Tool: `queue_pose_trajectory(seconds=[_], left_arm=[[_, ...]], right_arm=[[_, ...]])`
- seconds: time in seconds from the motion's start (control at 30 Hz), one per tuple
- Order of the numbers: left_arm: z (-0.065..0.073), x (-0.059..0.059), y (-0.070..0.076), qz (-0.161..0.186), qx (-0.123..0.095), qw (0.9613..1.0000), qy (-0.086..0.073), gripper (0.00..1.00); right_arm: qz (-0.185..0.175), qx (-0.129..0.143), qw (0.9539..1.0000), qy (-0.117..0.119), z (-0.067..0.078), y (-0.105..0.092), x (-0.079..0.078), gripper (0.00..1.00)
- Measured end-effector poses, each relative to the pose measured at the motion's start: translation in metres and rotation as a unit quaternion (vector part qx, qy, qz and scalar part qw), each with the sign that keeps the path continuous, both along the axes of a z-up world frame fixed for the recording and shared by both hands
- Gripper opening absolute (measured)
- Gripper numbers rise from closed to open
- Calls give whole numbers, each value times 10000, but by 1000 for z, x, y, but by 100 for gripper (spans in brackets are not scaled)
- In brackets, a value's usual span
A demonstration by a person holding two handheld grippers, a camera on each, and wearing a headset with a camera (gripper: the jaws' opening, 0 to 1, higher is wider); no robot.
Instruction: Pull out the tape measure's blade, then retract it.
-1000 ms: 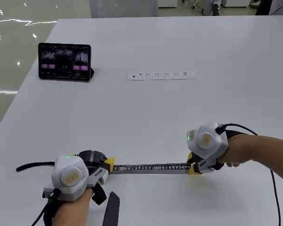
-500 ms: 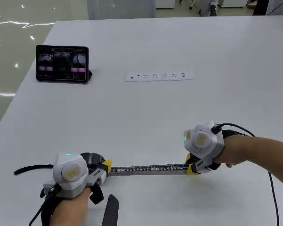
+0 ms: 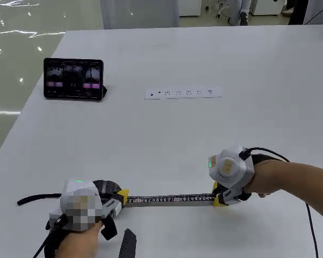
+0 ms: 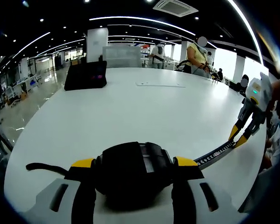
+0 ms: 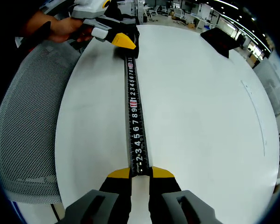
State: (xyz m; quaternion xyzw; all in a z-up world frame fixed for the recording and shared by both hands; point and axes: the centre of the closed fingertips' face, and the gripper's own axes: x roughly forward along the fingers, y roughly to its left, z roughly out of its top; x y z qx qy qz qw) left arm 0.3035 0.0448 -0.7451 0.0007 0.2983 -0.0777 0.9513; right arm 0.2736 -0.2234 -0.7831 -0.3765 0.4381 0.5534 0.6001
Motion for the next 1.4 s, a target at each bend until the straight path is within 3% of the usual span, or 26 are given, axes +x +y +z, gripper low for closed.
queue_pose_trajectory(seconds=[0.07, 0.23, 0.47, 1.4], left_arm=[[-1, 1, 0, -7, 3, 10000, 66, 62], [-2, 0, 0, -15, 3, 9999, 103, 62], [-2, 0, 0, -30, -14, 9999, 163, 62], [-4, -1, -1, -110, 43, 9997, 224, 61]], right_arm=[[-266, -8, 9996, 132, 0, 2, 0, 10], [-102, -116, 9999, 54, 0, 3, -1, 10], [-211, -114, 9996, 141, 0, 5, 1, 9], [-105, -212, 9997, 56, 0, 13, -1, 10]])
